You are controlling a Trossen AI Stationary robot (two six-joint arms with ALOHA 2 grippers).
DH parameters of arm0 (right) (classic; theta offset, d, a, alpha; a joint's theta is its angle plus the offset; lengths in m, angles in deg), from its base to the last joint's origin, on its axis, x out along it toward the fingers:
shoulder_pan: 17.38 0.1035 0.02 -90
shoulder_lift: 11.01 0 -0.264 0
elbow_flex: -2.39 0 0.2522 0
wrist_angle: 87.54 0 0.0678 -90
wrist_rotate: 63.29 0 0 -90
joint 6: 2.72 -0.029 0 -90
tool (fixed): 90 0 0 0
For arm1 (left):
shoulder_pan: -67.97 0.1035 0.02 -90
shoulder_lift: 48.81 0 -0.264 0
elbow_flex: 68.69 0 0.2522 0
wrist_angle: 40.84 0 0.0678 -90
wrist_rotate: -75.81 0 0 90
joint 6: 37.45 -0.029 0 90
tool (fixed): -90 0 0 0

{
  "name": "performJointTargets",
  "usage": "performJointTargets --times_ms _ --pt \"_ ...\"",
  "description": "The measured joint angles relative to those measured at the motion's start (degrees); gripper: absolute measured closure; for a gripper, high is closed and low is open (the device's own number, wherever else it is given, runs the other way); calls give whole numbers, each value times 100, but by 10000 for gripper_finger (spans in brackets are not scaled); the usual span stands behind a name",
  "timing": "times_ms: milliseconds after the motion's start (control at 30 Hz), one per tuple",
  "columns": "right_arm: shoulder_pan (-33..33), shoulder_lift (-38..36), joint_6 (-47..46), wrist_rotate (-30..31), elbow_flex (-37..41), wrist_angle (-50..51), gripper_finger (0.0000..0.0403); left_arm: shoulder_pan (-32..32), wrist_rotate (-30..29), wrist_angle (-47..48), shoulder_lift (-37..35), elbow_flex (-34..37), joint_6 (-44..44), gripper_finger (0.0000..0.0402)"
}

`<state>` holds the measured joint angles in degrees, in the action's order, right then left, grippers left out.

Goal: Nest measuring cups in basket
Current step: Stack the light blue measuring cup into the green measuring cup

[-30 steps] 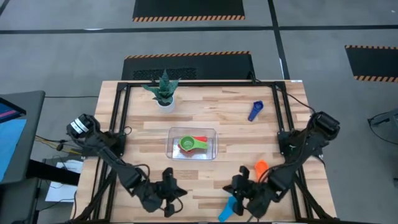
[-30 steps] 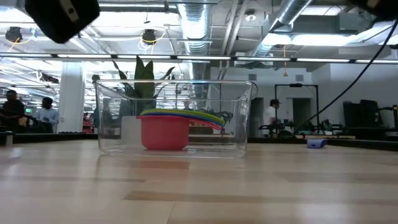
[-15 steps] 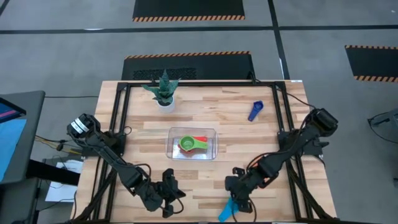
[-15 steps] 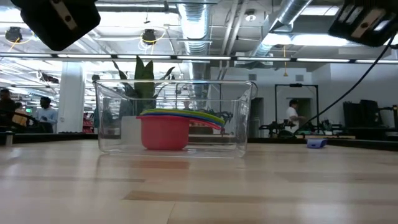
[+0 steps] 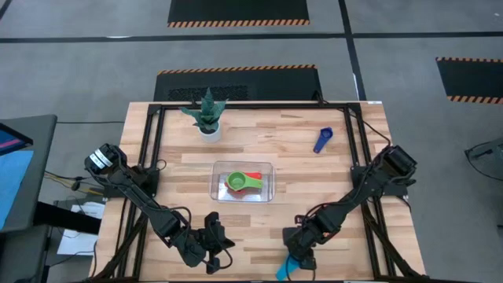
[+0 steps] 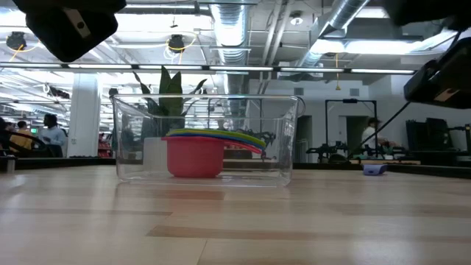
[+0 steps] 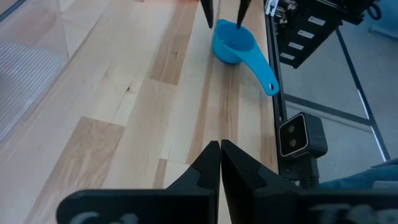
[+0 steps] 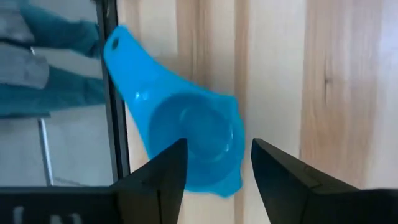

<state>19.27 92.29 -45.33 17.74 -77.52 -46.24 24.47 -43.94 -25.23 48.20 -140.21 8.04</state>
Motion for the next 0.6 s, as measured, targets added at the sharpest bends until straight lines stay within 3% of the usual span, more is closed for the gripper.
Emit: performJointTargets --times_ms 367,600 --pt "-1 -113 -356 -16 2 195 239 0 62 49 0 0 20 401" --pt "118 -454 -598 -16 -65 -373 264 0 101 152 0 -2 18 401"
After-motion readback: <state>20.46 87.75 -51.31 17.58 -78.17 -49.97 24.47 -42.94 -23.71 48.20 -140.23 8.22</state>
